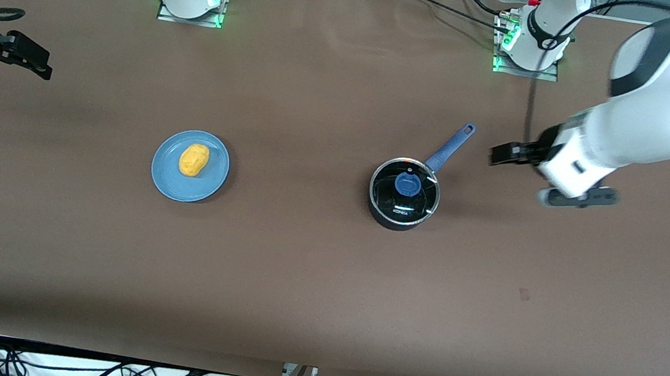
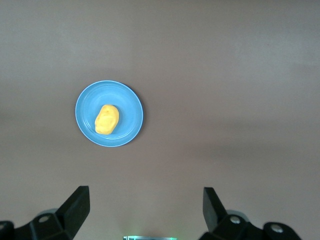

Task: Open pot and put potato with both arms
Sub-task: 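Reach the left gripper to the saucepan lid and grasp its blue knob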

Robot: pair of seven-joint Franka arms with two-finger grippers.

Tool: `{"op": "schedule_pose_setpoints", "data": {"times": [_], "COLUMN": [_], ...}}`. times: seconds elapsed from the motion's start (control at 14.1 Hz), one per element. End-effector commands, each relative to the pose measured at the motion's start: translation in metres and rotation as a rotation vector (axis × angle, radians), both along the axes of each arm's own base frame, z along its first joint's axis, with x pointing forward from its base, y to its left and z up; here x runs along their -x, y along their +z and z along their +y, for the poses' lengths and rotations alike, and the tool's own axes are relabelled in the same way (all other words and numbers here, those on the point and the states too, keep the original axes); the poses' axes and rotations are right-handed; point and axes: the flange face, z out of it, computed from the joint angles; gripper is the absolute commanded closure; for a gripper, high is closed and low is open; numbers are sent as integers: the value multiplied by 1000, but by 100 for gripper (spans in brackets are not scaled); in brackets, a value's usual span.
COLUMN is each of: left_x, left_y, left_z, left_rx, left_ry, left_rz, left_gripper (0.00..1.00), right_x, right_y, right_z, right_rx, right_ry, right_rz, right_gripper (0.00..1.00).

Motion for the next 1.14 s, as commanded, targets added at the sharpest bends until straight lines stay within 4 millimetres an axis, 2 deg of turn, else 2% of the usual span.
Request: {"op": "schedule_pose_setpoints", "data": {"times": [0.0, 0.21, 0.43, 0.5, 0.92, 1.06], "left_x": [3, 9, 21, 24, 18, 17], "left_y": [-26, -54, -101, -112, -166, -174], "left_z": [-67, -113, -155, -164, -165, -163], "left_rx": [35, 52, -58, -79, -137, -131], "left_ry": [40, 67, 34, -2, -123, -140], "left_rz": [30, 36, -17, -41, -69, -59], "left_gripper": [0, 0, 0, 0, 0, 0], "right_x": [-1, -2, -4, -4, -4, -5], "right_y": [5, 4, 1, 1, 0, -7], "right_z": [-1, -1, -1, 0, 0, 1], "right_rx": [10, 9, 3, 3, 10, 14], "right_ry": [14, 18, 15, 15, 5, -1], "right_rz": [-9, -9, -6, -6, 0, 13], "right_gripper": [0, 0, 0, 0, 0, 0]}}
